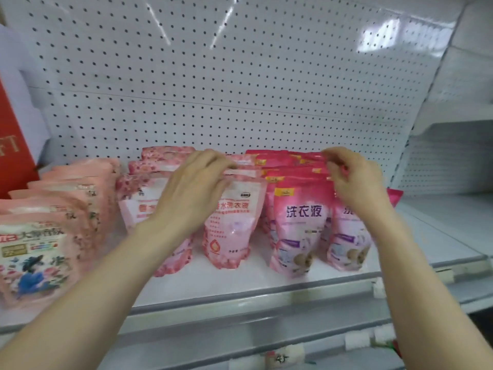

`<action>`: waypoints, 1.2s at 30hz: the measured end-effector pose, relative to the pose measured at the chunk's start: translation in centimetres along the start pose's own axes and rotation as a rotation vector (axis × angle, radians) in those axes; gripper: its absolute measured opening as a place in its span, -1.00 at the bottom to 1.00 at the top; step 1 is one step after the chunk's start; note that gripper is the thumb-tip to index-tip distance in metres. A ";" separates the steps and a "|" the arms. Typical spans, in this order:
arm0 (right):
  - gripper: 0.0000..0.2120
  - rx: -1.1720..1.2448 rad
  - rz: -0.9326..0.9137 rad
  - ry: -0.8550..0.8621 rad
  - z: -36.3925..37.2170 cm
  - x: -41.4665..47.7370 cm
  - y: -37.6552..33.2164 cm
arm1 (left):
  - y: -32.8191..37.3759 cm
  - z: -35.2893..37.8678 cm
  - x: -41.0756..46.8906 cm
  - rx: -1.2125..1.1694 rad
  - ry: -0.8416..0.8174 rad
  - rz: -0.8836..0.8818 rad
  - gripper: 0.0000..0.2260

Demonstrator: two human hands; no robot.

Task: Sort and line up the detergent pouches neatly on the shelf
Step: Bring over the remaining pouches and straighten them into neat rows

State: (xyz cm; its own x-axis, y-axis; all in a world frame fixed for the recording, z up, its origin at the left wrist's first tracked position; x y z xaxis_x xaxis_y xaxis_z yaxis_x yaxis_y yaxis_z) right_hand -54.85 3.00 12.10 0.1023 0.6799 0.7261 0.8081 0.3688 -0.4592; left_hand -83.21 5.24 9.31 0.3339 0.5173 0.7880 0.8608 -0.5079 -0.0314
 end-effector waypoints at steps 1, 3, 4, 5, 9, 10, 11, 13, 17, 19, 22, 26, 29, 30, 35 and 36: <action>-0.76 -0.027 0.056 -0.031 -1.2 0.4 1.7 | 1.8 0.7 0.6 -0.025 -0.001 0.032 -0.75; -0.75 -0.121 0.128 -0.160 -3.3 1.2 4.7 | 5.3 2.5 2.2 -0.050 -0.008 0.085 -0.70; -0.71 -0.181 0.144 -0.252 -4.2 1.7 5.9 | 6.9 3.4 3.1 -0.049 -0.033 0.095 -0.65; -0.67 -0.228 0.155 -0.352 -5.0 2.0 7.0 | 8.2 4.4 3.9 -0.036 -0.077 0.097 -0.59; -0.61 -0.320 0.122 -0.613 -6.2 2.7 10.9 | 11.8 7.9 5.7 0.116 -0.251 0.078 -0.40; -0.65 -0.303 0.088 -0.616 -6.0 2.8 11.9 | 12.2 8.4 5.9 0.145 -0.255 0.051 -0.42; -0.69 -0.266 0.060 -0.598 -5.7 2.9 12.6 | 12.6 8.8 6.0 0.153 -0.228 0.010 -0.48; -0.76 -0.199 0.006 -0.544 -5.2 3.5 13.9 | 13.1 9.2 6.2 0.131 -0.126 -0.097 -0.66; -0.78 -0.090 -0.094 -0.519 -4.7 4.2 15.5 | 14.4 9.1 5.4 0.183 0.040 -0.237 -0.84; -0.72 -0.040 -0.134 -0.554 -4.7 4.4 15.7 | 15.2 9.1 5.1 0.190 0.043 -0.291 -0.84; -0.70 0.008 -0.169 -0.646 -5.1 4.5 16.4 | 15.7 9.0 5.1 0.224 0.021 -0.353 -0.81; -0.60 0.248 -0.112 -0.583 -6.2 5.3 17.0 | 15.1 8.5 6.1 0.225 -0.028 -0.315 -0.75; -0.83 0.219 -0.138 -0.402 -6.1 7.5 17.5 | 13.6 7.8 8.4 0.098 -0.036 -0.306 -0.68; -0.86 0.149 -0.147 -0.447 -5.8 8.3 17.5 | 13.0 7.7 9.2 0.057 -0.066 -0.308 -0.77; -0.91 0.061 -0.057 -0.771 -3.6 10.6 18.2 | 10.7 8.4 11.9 0.177 -0.461 -0.219 -0.84; -0.89 0.091 -0.040 -0.795 -3.6 10.9 18.4 | 10.5 8.4 12.3 0.174 -0.505 -0.219 -0.84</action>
State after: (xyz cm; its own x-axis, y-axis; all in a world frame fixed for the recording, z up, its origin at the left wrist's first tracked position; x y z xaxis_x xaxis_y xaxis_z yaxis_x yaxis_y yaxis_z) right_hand -36.84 14.95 13.43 -0.3973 0.9006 0.1763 0.7485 0.4292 -0.5055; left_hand -66.86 12.08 13.46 0.2459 0.8842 0.3972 0.9668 -0.2531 -0.0351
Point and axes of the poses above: each hand's wrist, its own x-axis towards the middle knuckle, its own z-axis out of the palm, y = z × x, the point moved 1 cm from there along x, towards the middle knuckle, and after that the axes turned 11 degrees about x, right-handed, at the moved point
